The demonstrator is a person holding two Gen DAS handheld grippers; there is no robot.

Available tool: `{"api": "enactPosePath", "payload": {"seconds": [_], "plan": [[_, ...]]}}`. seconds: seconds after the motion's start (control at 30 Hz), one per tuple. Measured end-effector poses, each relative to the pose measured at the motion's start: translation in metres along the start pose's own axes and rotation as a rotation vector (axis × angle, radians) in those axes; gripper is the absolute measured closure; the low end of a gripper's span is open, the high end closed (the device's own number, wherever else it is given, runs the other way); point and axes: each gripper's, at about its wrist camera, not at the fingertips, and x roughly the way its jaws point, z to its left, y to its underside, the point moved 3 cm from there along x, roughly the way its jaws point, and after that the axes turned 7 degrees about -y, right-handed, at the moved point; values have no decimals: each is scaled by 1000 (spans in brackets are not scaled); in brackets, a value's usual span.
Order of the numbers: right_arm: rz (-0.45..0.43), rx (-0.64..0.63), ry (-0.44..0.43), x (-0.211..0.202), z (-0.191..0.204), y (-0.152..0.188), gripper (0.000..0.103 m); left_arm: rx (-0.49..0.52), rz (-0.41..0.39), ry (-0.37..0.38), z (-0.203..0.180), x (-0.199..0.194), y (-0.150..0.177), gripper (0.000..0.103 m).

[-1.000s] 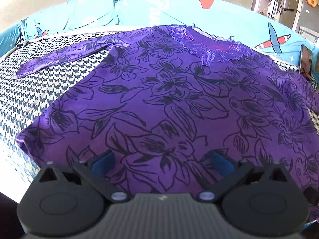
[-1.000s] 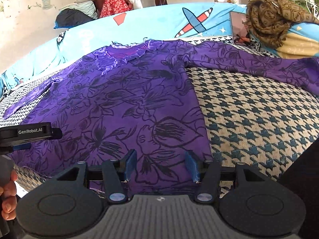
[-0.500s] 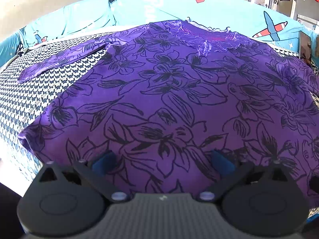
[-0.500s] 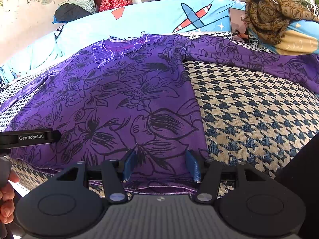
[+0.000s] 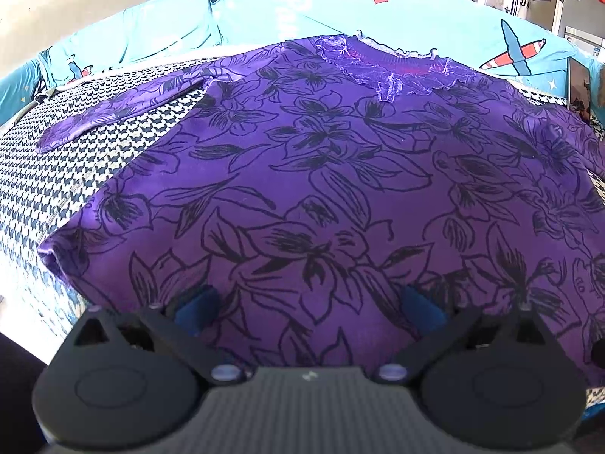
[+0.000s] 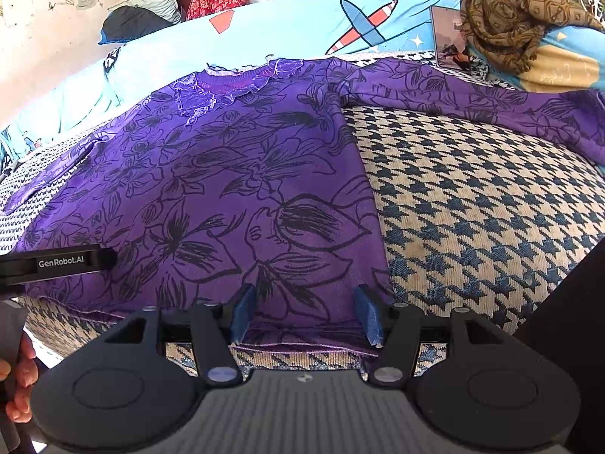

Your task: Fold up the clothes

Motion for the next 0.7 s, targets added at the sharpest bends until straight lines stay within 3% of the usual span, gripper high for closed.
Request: {"api": "enactPosePath", "payload": {"seconds": [0.43,0.7], "plan": [[26,59,-23,-15,-17,5,46,-5,8,-4,0,-1,0,0],[-27,216,18,-27,-55,-19,46,0,9,-3,0,-2,2,0]]}}
